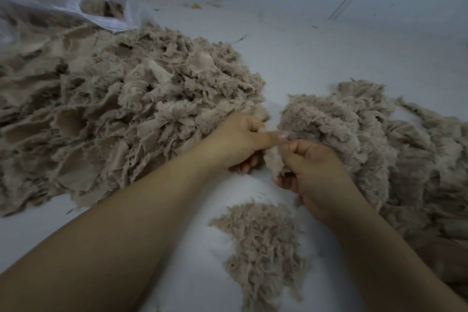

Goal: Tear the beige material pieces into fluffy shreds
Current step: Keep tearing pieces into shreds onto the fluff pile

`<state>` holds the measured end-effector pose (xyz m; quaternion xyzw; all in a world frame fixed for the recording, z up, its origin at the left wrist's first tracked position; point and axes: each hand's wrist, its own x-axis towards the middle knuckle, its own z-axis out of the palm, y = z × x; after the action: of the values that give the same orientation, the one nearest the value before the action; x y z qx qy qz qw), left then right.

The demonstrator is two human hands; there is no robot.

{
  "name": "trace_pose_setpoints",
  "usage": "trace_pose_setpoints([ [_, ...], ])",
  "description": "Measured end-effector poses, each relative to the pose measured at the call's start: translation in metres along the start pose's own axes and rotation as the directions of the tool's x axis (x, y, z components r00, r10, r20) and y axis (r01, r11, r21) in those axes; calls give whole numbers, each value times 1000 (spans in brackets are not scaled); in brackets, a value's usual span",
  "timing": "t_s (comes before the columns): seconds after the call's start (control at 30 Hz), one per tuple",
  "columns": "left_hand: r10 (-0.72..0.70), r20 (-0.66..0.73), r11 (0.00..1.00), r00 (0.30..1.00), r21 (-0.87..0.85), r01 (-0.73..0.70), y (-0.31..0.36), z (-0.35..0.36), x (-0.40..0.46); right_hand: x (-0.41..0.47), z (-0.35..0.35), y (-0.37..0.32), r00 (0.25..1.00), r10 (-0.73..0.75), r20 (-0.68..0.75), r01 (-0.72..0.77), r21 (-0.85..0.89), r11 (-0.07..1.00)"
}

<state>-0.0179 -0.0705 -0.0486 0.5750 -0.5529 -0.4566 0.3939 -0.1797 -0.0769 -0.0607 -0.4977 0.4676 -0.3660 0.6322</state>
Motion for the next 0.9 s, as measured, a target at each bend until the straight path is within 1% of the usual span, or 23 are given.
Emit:
trace_pose_setpoints([
  [0.07,-39,-43,994,998,-104,34,-4,-2,2,0,0,0,999,23,-26,-22,29,999],
  [0.13,-67,-39,973,997,-223,57,-7,-5,3,1,1,-1,997,55,-48,-52,71,996],
  [0.2,-46,-47,963,998,-268,31,-9,-4,3,1,1,-1,998,30,-47,-28,43,999],
  [0.3,21,-106,968,994,-246,-46,-10,4,3,-2,2,2,998,-58,8,59,-90,994],
  [0.37,47,-123,979,991,-190,-70,-9,7,2,-2,0,3,997,-82,17,83,-124,989],
  [0.43,43,-68,991,997,-120,-51,-6,5,1,0,-2,4,997,-82,-10,81,-110,991],
  [0.5,21,33,999,999,-43,-20,-2,2,0,1,-5,4,997,-71,-30,68,-80,994],
  [0.57,-21,111,1000,994,-18,23,0,-1,-1,0,-4,3,998,-56,-35,53,-82,995],
  [0.63,-57,154,996,986,-56,66,0,-6,-2,0,-4,3,999,-26,-47,23,-58,998],
  [0.73,-82,172,984,982,-140,107,-2,-10,-1,3,-5,3,999,6,-45,-3,78,997],
  [0.8,-95,151,975,984,-185,123,-1,-10,-1,5,-5,3,998,7,-55,-1,120,993],
  [0.9,-105,131,970,986,-206,130,1,-10,0,6,-4,4,998,7,-68,4,162,987],
])
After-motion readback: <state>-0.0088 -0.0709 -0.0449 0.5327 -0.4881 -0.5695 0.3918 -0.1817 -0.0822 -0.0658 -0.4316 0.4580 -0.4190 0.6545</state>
